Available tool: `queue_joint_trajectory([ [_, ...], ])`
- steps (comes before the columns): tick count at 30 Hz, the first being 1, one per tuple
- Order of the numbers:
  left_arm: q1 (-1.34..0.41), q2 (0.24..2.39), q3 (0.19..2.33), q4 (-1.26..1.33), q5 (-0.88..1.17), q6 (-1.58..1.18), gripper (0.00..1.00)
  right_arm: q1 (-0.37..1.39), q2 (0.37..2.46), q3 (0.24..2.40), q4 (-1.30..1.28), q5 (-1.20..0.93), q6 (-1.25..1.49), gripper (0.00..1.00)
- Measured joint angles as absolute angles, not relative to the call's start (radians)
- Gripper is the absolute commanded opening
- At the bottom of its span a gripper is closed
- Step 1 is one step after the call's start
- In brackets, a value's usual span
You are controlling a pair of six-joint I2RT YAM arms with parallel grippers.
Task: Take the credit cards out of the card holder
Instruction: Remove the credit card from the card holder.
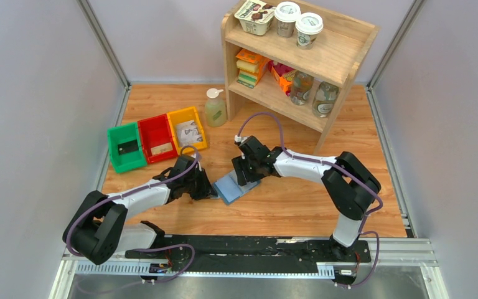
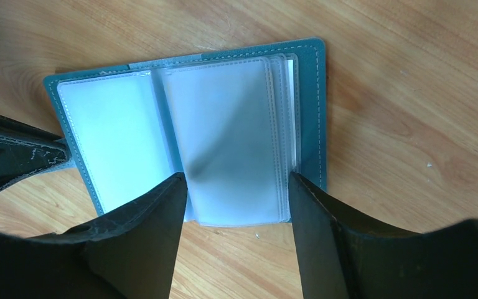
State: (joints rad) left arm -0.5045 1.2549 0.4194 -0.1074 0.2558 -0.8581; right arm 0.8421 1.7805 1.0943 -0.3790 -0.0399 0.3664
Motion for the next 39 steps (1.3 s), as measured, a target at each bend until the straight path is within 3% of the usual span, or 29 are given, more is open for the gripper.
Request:
queue_joint_trajectory([
  [5, -0.505, 1.254, 0.419, -0.107, 0.255, -0.862, 0.2, 0.849, 1.781, 1.093, -0.376, -0.043, 0.366, 0.59],
  [13, -0.505, 1.254, 0.419, -0.108, 0.254, -0.865, 0.2, 0.878, 1.769, 1.093, -0.377, -0.056, 0.37, 0.7],
  [24, -0.505, 1.254, 0.419, -0.107, 0.254, -0.866, 0.2, 0.91, 1.742, 1.093, -0.39, -0.065, 0.377, 0.9],
  [27, -0.505, 1.254, 0.419, -0.108, 0.254, -0.866, 0.2, 0.911, 1.727, 1.097, -0.399, -0.06, 0.378, 1.0],
  [36, -0.505, 1.248, 0.419, -0.115, 0.244, -0.865, 0.2, 0.913, 1.682, 1.134, -0.421, -0.033, 0.37, 1.0],
  [39, -0.506, 1.228, 0.42, -0.141, 0.221, -0.863, 0.29, 0.905, 1.665, 1.134, -0.423, -0.026, 0.369, 0.98],
])
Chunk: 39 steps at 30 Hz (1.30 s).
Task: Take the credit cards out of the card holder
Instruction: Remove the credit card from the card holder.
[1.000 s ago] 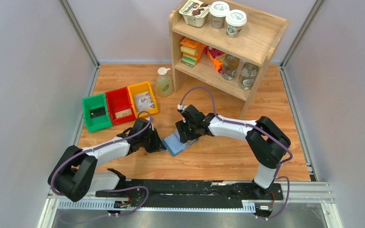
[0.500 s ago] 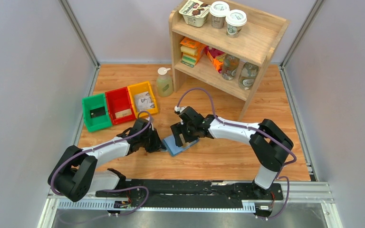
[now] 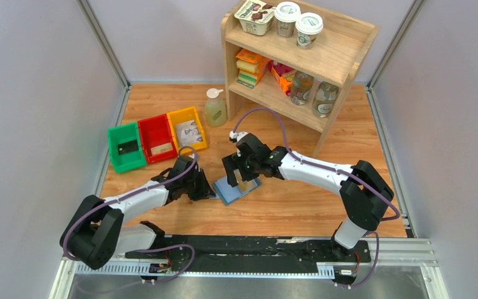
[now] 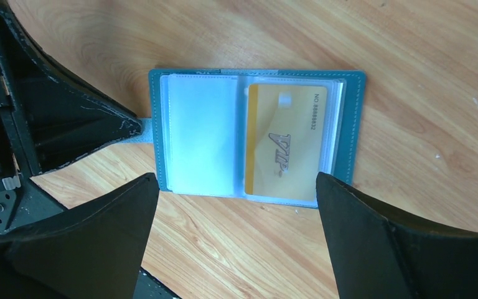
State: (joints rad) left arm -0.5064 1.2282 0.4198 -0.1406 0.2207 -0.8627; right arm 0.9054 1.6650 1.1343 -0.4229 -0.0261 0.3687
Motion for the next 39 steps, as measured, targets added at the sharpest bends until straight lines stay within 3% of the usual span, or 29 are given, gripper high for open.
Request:
queue_joint_trajectory([
  [7, -0.507, 1.121, 0.445, -0.302, 0.111, -0.847, 0.48, 0.844, 1.639, 1.13, -0.421, -0.026, 0.366, 0.85],
  [10, -0.506, 1.057, 0.486, -0.379, 0.067, -0.842, 0.5, 0.817, 1.639, 1.12, -0.419, -0.027, 0.369, 0.76],
  [15, -0.506, 1.001, 0.56, -0.395, 0.073, -0.858, 0.49, 0.802, 1.657, 1.109, -0.402, -0.035, 0.378, 0.5],
  [18, -0.513, 1.016, 0.574, -0.36, 0.105, -0.882, 0.49, 0.797, 1.679, 1.103, -0.388, -0.05, 0.389, 0.39],
  [29, -0.626, 1.304, 0.671, -0.183, 0.181, -0.965, 0.35, 0.782, 1.743, 1.051, -0.338, -0.087, 0.4, 0.37],
  [39, -0.629, 1.446, 0.608, -0.012, 0.228, -1.053, 0.34, 0.78, 1.749, 0.994, -0.26, -0.152, 0.442, 0.36],
])
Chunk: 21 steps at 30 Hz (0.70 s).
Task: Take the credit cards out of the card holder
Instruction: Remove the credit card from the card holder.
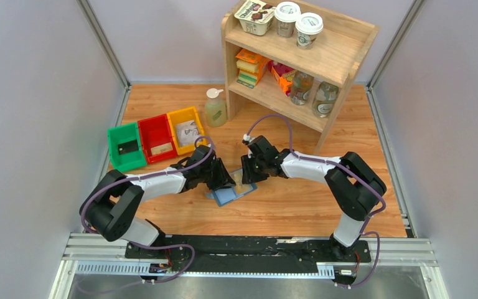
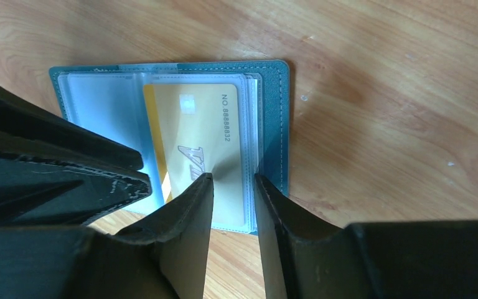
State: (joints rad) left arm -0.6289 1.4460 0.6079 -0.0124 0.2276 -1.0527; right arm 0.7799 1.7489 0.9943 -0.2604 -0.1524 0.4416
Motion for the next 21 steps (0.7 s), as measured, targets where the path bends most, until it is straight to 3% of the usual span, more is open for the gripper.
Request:
queue_joint_trajectory([
  [21, -0.628, 1.472, 0.52, 0.124, 0.213, -1.152, 0.31, 0.775, 1.749, 0.963, -0.2, -0.219, 0.515, 0.34],
])
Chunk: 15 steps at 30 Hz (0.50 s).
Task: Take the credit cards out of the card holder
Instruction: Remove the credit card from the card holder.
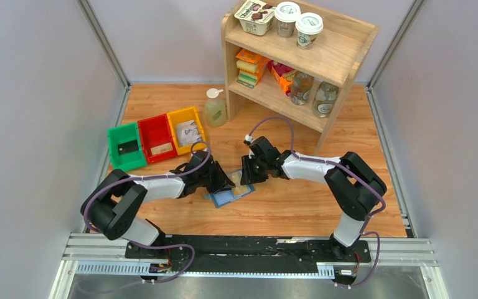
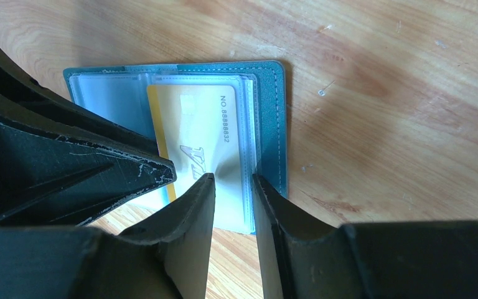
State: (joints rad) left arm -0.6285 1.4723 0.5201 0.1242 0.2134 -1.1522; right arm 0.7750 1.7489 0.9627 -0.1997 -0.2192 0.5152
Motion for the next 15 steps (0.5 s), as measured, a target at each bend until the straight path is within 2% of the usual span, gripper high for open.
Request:
queue_joint_trajectory([
  [6, -0.629, 1.421, 0.458, 0.183, 0.198, -1.213, 0.28, 0.773, 1.749, 0.961, -0.197, -0.22, 0.528, 0.34],
  [15, -0.629, 1.337, 0.375, 0.295, 0.171, -1.302, 0.27, 0.77, 1.745, 0.946, -0.173, -0.229, 0.544, 0.34],
])
